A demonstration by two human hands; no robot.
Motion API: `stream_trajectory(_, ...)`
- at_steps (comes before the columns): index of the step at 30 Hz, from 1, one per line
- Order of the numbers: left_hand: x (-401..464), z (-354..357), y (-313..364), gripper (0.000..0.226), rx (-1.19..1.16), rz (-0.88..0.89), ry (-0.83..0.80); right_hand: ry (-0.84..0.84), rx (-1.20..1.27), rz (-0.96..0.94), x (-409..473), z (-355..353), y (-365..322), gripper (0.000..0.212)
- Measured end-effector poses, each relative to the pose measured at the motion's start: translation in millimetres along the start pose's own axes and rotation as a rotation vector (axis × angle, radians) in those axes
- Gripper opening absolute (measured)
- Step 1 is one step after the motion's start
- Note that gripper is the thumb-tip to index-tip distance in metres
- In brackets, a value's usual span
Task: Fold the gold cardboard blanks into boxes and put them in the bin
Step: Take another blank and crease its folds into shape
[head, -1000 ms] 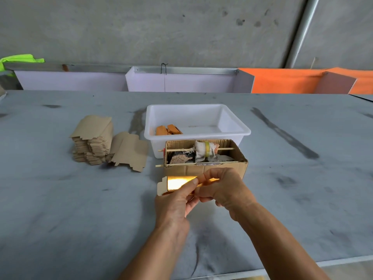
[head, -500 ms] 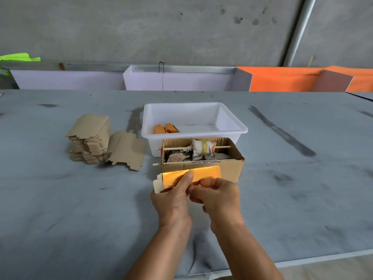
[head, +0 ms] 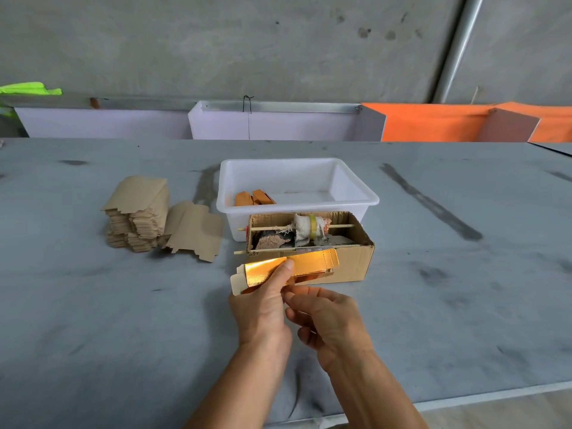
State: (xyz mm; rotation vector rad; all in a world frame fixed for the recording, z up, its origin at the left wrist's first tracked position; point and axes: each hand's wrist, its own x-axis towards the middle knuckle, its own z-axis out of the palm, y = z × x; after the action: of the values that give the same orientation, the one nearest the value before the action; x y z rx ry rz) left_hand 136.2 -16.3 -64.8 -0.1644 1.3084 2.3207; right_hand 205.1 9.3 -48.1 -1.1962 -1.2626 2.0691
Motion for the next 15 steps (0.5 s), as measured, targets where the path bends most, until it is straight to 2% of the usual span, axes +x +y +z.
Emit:
stream_trajectory(6,0.6,-1.0,-0.3,0.02,0.016,-0.085,-0.017,-0.053,-0.02,0.003,-1.2,-1.3,1.4,0.01)
stream_trajectory(15,0.2,1.5,2.7,0.019,-0.006,-0.118,0.034,-0.021,-0.023,-0.042,-0.4,-3.3,3.5,0.014)
